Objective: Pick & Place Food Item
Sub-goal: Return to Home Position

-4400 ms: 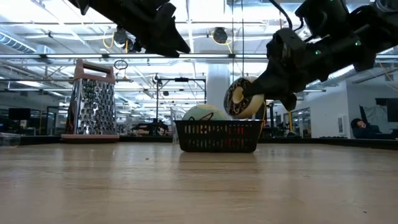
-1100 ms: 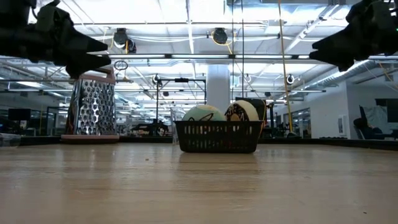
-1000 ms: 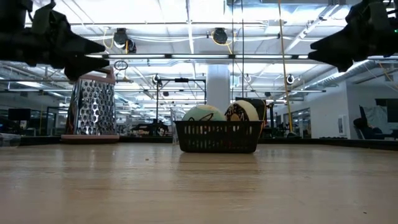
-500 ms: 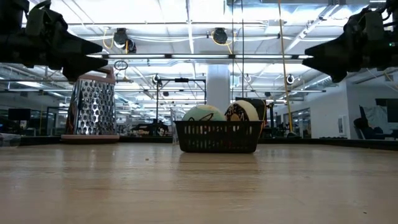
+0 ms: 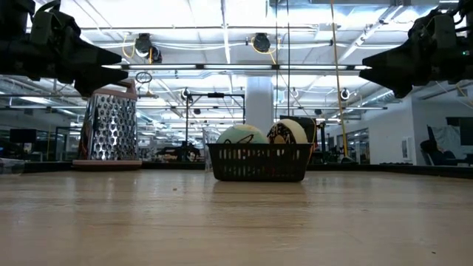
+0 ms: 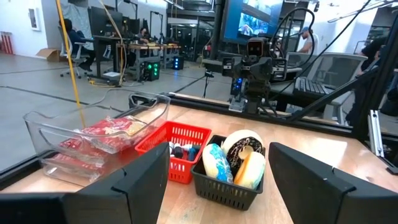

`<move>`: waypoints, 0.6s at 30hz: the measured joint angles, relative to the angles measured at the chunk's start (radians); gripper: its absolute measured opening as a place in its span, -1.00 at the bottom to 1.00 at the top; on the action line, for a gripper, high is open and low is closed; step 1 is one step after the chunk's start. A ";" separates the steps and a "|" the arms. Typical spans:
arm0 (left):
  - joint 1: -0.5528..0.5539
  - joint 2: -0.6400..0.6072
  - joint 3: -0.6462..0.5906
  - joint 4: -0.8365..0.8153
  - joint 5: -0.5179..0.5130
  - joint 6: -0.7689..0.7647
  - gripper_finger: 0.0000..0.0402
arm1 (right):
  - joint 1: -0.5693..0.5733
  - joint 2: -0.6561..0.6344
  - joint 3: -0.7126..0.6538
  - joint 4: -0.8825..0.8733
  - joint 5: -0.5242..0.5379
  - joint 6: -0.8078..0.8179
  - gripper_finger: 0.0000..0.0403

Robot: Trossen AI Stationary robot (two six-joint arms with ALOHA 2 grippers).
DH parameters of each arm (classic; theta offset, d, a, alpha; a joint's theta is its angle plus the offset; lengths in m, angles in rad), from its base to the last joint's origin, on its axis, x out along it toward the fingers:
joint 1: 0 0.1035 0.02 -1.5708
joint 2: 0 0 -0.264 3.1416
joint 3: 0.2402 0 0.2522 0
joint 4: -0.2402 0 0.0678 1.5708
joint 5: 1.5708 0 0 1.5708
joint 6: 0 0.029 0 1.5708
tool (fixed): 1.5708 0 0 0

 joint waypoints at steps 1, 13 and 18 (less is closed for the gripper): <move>0.000 0.000 0.000 0.000 0.000 0.000 0.36 | 0.000 0.000 0.000 0.000 0.000 0.000 -0.04; 0.000 0.000 0.000 0.000 0.000 -0.001 0.36 | 0.000 0.000 -0.002 0.003 0.000 0.000 -0.02; 0.000 0.000 0.000 0.000 0.000 -0.001 0.36 | 0.000 0.000 -0.002 0.003 0.000 -0.001 -0.04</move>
